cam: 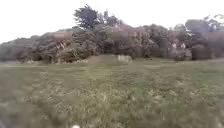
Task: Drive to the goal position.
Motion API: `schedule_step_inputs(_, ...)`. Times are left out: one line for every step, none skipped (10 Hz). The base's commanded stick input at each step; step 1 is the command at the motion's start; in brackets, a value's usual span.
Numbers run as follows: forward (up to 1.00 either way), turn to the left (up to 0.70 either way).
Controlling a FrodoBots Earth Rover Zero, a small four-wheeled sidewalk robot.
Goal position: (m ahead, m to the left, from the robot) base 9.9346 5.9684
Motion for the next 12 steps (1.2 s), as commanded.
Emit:
schedule_step_inputs(0.70, 0.00)
schedule_step_inputs(0.70, 0.00)
schedule_step_inputs(0.70, 0.00)
schedule_step_inputs(0.70, 0.00)
schedule_step_inputs(0.70, 0.00)
schedule_step_inputs(0.70, 0.00)
schedule_step_inputs(0.70, 0.00)
schedule_step_inputs(0.70, 0.00)
schedule_step_inputs(0.70, 0.00)
schedule_step_inputs(0.70, 0.00)
schedule_step_inputs(0.70, 0.00)
schedule_step_inputs(0.70, 0.00)
